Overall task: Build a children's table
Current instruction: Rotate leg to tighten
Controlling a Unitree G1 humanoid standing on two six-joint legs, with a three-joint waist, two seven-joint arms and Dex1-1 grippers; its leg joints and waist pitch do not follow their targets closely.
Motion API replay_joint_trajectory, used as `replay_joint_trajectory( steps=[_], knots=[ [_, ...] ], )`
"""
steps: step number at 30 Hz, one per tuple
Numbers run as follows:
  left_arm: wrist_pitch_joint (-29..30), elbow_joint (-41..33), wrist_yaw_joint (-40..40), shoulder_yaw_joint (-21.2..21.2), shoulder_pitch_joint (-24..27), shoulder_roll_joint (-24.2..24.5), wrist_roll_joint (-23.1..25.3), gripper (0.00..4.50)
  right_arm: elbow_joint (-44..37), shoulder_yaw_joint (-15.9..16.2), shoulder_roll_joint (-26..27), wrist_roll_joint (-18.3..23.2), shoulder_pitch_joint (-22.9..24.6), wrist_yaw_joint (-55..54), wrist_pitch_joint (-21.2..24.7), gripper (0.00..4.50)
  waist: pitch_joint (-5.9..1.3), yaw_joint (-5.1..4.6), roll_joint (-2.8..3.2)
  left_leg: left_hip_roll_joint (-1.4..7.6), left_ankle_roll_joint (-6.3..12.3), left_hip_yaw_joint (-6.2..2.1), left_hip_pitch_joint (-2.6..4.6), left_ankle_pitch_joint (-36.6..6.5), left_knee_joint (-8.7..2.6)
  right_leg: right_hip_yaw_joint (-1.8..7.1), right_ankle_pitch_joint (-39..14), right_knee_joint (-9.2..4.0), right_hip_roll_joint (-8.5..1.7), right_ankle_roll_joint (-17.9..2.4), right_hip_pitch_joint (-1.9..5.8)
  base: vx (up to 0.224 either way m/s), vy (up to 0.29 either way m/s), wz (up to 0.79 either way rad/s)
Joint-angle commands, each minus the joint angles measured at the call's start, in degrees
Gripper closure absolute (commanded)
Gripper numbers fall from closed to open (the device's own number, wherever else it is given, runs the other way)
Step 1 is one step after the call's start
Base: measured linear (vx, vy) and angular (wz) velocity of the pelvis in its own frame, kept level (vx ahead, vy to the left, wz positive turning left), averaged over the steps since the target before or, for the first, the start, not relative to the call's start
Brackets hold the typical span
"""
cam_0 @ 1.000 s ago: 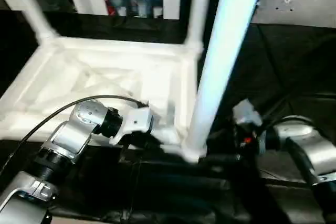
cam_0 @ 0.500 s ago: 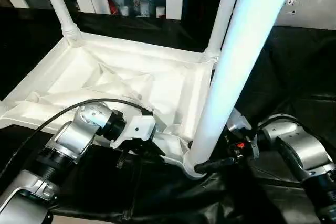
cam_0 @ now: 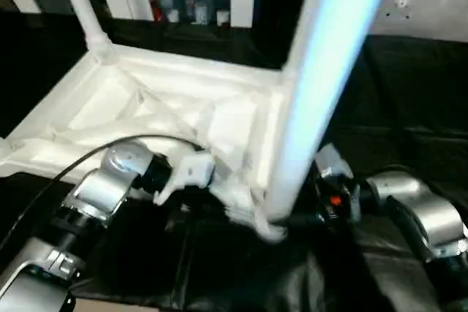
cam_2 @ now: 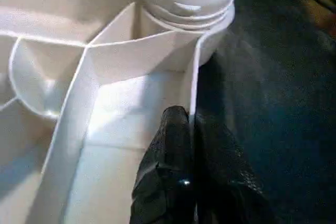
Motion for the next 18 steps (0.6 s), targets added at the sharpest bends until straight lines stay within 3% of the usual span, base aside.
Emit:
replay_joint_trajectory(
  steps=[1, 2, 4, 6, 8, 11, 13, 14, 18],
  knots=[
    [4.1, -0.8, 5.5, 0.4, 0.7, -4.6, -2.4, 4.5, -0.1, 0.3, 3.5, -1.8, 0.9, -9.2, 3.0, 2.35, -2.7, -0.52, -0.52, 3.77, 2.51, -1.68, 1.0, -11.9, -4.38, 3.67, -21.1, -5.33, -5.83, -11.6, 2.48, 0.0, 0.0, 0.0],
    [5.9, -1.1, 8.5, 1.1, 0.8, -5.9, -2.1, 4.5, 0.0, -0.6, 5.7, -2.6, 1.0, -13.5, 3.8, 2.35, -2.71, -0.62, -0.22, 3.75, 2.04, -1.79, 1.01, -12.0, -4.42, 3.67, -21.2, -5.22, -5.75, -11.5, 2.4, 0.0, 0.0, 0.0],
    [7.3, -1.3, 10.6, 1.5, 0.8, -6.9, -1.9, 4.5, 0.0, -1.2, 7.2, -3.2, 1.1, -16.4, 4.4, 2.37, -2.7, -1.92, -0.58, 3.45, 1.5, -2.11, 0.51, -12.4, -4.64, 3.48, -21.8, -5.31, -5.68, -10.6, 2.73, 0.0, 0.0, 0.0],
    [11.1, -1.4, 18.4, 2.6, -0.1, -11.3, -0.3, 4.5, 0.7, -3.2, 12.7, -4.8, 0.5, -26.7, 5.6, 2.39, -2.72, -2.84, -0.67, 3.24, 1.98, -1.94, 0.47, -11.9, -4.45, 3.62, -20.8, -5.43, -5.55, -10.6, 2.64, 0.0, 0.0, 0.0],
    [13.3, -1.5, 22.1, 3.0, -0.7, -13.7, 0.7, 4.5, 1.4, -4.4, 15.8, -6.0, -0.1, -32.2, 5.8, 2.4, -2.55, -3.1, -0.71, 3.06, 1.81, -1.86, 0.91, -12.1, -4.37, 3.69, -23.2, -5.85, -5.57, -10.0, 2.27, 0.0, 0.0, 0.0],
    [16.5, -1.1, 29.2, 3.7, -2.0, -17.6, 3.0, 4.5, 2.9, -6.1, 20.2, -7.8, -1.1, -41.2, 5.6, 2.4, -2.68, -3.27, -0.64, 2.96, 1.77, -1.77, 1.0, -11.0, -4.33, 3.71, -23.4, -5.97, -5.4, -9.5, 2.23, 0.0, 0.0, 0.0],
    [18.8, -0.3, 37.8, 4.8, -3.6, -22.1, 5.4, 4.5, 5.2, -7.8, 24.6, -10.5, -2.1, -49.6, 3.8, 2.41, -2.89, -3.32, -0.46, 3.11, 2.06, -1.71, 1.01, -9.9, -4.37, 3.7, -19.7, -5.75, -5.2, -10.0, 2.21, 0.0, 0.0, 0.0],
    [18.8, -0.3, 37.8, 4.8, -3.6, -22.1, 5.4, 4.5, 5.2, -7.8, 24.6, -10.5, -2.1, -49.6, 3.8, 2.41, -2.89, -3.32, -0.46, 3.11, 2.06, -1.71, 1.01, -9.9, -4.37, 3.7, -19.7, -5.75, -5.2, -10.0, 2.21, 0.0, 0.0, 0.0],
    [19.4, 0.4, 45.2, 5.6, -4.7, -25.9, 7.3, 4.5, 6.9, -9.6, 29.1, -12.6, -3.0, -58.2, 2.1, 2.41, -3.38, -3.29, -0.36, 3.05, 4.32, -1.55, 0.8, -5.4, -4.23, 3.56, -8.6, -4.98, -4.98, -12.0, 2.79, 0.0, 0.0, 0.0]
  ],
)
